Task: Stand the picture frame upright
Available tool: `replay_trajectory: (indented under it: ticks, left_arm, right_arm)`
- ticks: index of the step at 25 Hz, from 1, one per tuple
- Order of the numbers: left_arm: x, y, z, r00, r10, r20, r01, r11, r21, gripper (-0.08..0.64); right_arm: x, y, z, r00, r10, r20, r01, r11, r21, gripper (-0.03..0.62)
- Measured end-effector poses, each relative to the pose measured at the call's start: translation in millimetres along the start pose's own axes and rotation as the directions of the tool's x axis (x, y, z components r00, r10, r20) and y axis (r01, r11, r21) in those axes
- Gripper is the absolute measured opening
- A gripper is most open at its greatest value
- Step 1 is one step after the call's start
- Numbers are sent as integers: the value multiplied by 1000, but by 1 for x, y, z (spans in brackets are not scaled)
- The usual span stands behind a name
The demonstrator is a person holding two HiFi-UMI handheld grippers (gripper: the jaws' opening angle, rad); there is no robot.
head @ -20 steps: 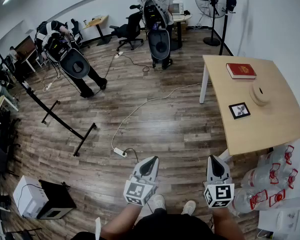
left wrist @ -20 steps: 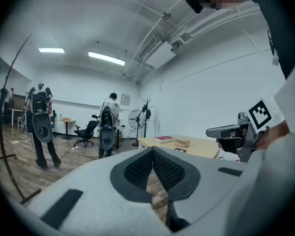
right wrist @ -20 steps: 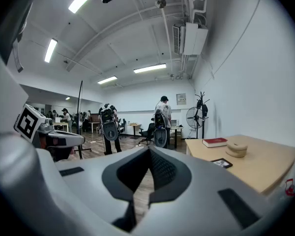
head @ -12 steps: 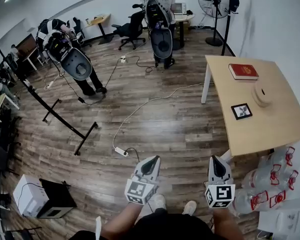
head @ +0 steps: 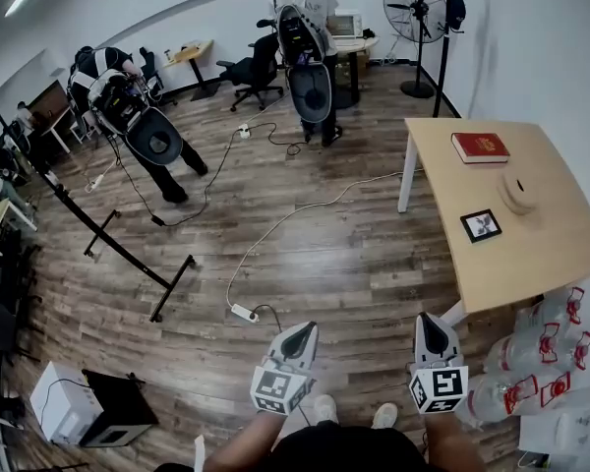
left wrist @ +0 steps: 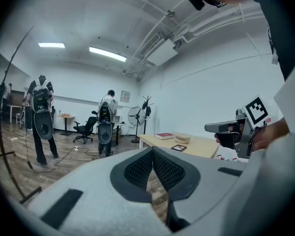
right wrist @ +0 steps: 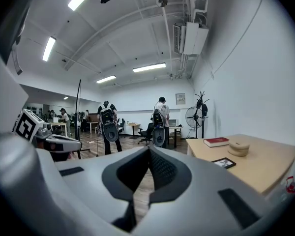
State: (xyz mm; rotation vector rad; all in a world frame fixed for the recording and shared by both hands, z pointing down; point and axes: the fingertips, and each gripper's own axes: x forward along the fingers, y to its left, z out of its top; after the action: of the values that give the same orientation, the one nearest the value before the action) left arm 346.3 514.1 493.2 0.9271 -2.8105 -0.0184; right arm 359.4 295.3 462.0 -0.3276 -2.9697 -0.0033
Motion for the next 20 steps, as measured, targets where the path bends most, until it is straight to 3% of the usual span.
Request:
replay_trajectory:
  ticks: [11, 20]
  left_arm:
    - [-4, 55, -8, 999, -37, -11, 37, 999, 5, 0]
    - [56, 68, -12, 994, -86, -63, 85, 996, -12, 0]
  right_arm:
    - [29, 32, -1, 999, -41, -21, 42, 998, 42, 9]
    - [78, -1, -3, 998, -43, -40, 45, 997, 69, 9]
